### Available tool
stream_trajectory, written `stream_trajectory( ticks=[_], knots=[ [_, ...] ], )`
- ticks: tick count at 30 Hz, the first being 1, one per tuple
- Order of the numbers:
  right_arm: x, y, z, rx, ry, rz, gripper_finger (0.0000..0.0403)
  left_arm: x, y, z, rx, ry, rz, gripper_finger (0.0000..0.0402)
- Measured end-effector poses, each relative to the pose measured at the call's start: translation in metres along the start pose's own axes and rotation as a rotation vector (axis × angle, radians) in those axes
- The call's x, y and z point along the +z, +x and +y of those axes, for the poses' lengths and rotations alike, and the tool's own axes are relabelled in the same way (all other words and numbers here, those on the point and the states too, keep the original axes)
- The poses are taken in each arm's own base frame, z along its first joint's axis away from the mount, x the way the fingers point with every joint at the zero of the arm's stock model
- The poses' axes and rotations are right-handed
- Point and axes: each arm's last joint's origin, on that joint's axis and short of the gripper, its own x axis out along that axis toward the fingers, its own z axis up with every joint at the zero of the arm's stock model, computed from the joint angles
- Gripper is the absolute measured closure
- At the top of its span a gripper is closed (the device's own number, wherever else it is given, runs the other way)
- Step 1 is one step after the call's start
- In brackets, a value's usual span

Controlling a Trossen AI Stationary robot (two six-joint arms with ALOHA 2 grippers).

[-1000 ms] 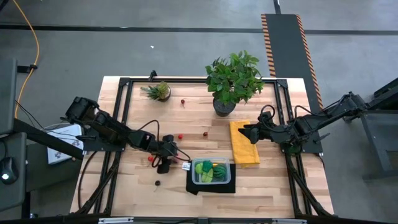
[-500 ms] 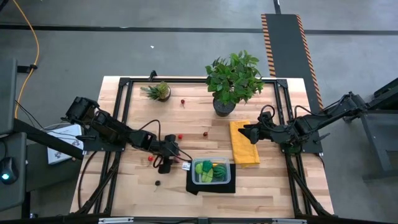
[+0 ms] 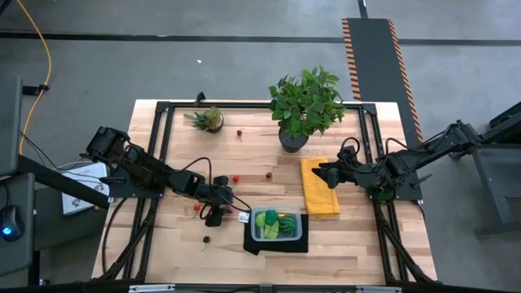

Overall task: Pick and placing Produce into tupperware
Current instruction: Put the peach into the transparent bin

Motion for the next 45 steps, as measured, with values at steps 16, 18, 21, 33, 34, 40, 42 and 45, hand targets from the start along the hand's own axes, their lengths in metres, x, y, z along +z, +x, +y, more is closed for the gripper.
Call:
stream_trajectory(
  ticks=[16, 18, 21, 33, 34, 40, 42, 45],
  knots=[
    [0.000, 0.000, 0.000, 0.000, -0.003, 0.000, 0.0121, 0.000, 0.000, 0.000, 0.001, -0.002, 0.002, 0.0248],
    [0.000, 0.000, 0.000, 0.000, -0.003, 0.000, 0.0121, 0.000, 0.000, 0.000, 0.000, -0.006, -0.002, 0.0252],
    [0.000, 0.000, 0.000, 0.000, -0.003, 0.000, 0.0121, 0.001, 0.000, 0.000, -0.004, -0.026, -0.015, 0.0258],
    [0.000, 0.000, 0.000, 0.000, -0.003, 0.000, 0.0121, 0.005, -0.001, -0.001, -0.012, -0.031, -0.053, 0.0263],
    [0.000, 0.000, 0.000, 0.000, -0.003, 0.000, 0.0121, 0.006, -0.001, -0.001, -0.013, -0.031, -0.059, 0.0263],
    [0.000, 0.000, 0.000, 0.000, -0.003, 0.000, 0.0121, 0.013, -0.002, -0.003, -0.016, -0.032, -0.076, 0.0263],
    [0.000, 0.000, 0.000, 0.000, -0.003, 0.000, 0.0121, 0.019, -0.003, -0.003, -0.012, -0.032, -0.087, 0.0263],
    [0.000, 0.000, 0.000, 0.000, -0.003, 0.000, 0.0121, 0.026, -0.005, -0.004, 0.024, -0.034, -0.104, 0.0263]
  ],
)
